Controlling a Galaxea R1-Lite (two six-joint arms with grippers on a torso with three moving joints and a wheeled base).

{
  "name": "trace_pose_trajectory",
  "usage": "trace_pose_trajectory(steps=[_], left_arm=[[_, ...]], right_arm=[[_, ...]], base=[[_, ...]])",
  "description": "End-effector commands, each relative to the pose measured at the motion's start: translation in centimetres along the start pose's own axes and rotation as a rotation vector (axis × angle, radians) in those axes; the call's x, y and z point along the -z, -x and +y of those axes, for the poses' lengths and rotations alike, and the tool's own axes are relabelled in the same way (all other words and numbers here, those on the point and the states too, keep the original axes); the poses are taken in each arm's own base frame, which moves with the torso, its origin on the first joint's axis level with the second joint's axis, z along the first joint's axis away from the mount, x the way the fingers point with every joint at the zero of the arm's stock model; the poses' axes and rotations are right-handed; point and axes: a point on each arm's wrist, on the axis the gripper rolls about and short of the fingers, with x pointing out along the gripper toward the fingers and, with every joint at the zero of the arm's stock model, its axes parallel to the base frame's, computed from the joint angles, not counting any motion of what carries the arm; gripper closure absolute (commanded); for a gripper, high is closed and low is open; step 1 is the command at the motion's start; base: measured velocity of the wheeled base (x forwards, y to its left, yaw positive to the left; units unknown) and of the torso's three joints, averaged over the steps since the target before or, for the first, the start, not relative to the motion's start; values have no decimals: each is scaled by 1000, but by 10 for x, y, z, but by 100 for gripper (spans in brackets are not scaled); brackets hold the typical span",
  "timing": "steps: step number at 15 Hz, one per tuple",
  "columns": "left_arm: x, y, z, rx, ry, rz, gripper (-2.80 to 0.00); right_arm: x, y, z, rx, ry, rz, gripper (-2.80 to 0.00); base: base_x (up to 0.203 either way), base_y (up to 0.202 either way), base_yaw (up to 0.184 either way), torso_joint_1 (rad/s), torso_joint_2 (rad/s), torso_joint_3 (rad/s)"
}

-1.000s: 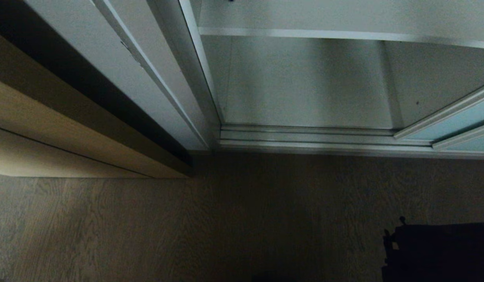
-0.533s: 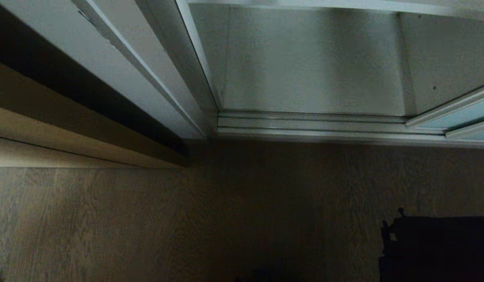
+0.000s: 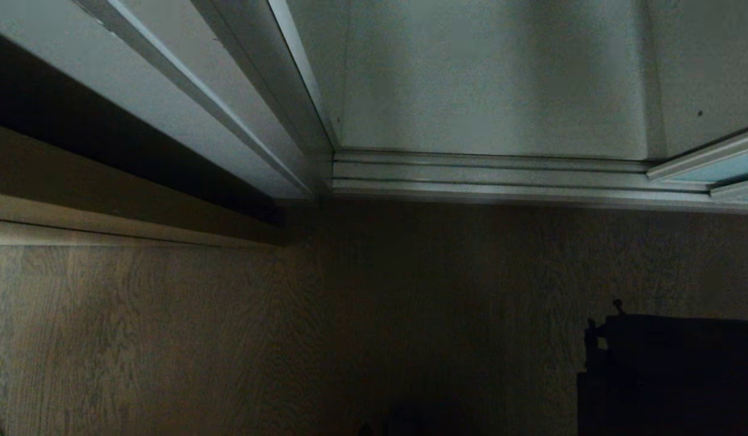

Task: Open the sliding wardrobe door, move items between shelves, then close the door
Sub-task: Place the bag on the lower shelf

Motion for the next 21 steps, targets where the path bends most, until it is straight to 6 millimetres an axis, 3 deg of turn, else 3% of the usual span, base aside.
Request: trace_pose_trajectory(steps=[1, 7, 13, 21], left_arm=[[0, 0, 0, -3, -8, -1, 0], [0, 0, 0, 0, 3, -1, 0], [0, 0, 0, 0, 3, -1, 0], [0, 0, 0, 0, 14, -2, 0]], right_arm=[[0, 0, 0, 1, 2, 3, 0], [0, 0, 0, 2, 2, 4, 0], [1, -1, 1, 1, 2, 9, 0], [3, -6, 4, -11, 14, 48, 0]], base=[[0, 0, 0, 0, 0, 0], [0, 0, 0, 0, 0, 0], [141, 0, 1, 6, 1, 0], [0, 0, 0, 0, 0, 0]])
